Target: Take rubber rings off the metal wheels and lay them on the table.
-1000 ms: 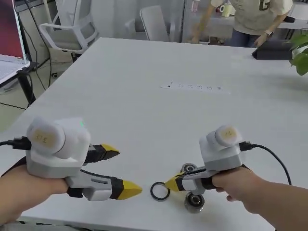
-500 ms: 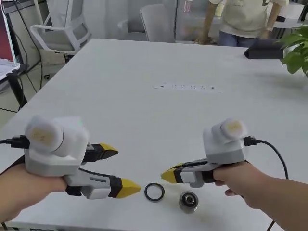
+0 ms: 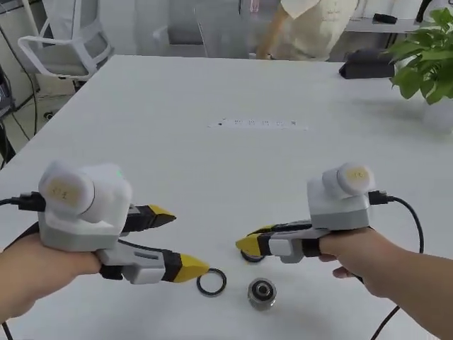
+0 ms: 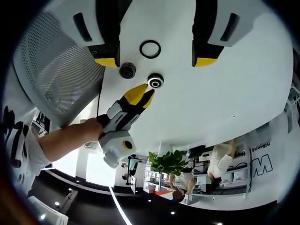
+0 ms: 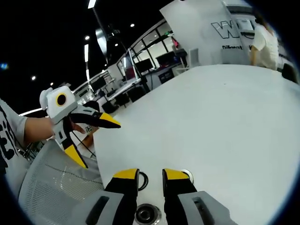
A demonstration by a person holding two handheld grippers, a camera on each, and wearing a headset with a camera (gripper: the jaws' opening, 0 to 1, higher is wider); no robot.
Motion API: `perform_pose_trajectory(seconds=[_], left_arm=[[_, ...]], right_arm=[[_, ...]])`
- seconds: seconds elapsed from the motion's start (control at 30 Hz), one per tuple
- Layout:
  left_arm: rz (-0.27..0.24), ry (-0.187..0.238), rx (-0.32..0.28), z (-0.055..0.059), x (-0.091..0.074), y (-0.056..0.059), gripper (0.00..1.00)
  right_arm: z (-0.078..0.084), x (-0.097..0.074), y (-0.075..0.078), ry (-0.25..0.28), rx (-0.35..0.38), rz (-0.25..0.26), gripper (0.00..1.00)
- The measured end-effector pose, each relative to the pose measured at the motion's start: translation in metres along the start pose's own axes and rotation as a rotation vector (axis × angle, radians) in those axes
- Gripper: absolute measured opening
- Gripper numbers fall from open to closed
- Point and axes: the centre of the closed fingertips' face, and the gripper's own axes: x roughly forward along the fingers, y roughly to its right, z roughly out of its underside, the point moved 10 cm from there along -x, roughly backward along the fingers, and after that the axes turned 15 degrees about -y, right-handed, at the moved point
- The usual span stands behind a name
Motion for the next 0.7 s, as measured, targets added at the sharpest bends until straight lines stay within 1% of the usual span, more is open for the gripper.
perform_pose_trajectory(seconds=[0.13,0.23,0.43,0.7], left_arm=[[0.010,-0.002,0.017,-0.007,0.006,0.000,0.59],[0.014,-0.001,0.020,-0.013,0.011,-0.001,0.58],[0.027,-0.004,0.019,-0.020,0.023,-0.003,0.57],[0.050,-0.011,0.020,-0.027,0.038,-0.008,0.55]], right_arm=[[0.002,-0.008,0.006,0.022,0.016,0.001,0.19],[0.005,-0.014,0.011,0.032,0.015,0.016,0.20],[0.011,-0.023,0.023,0.054,0.033,0.034,0.22],[0.017,-0.030,0.034,0.060,0.022,0.059,0.24]])
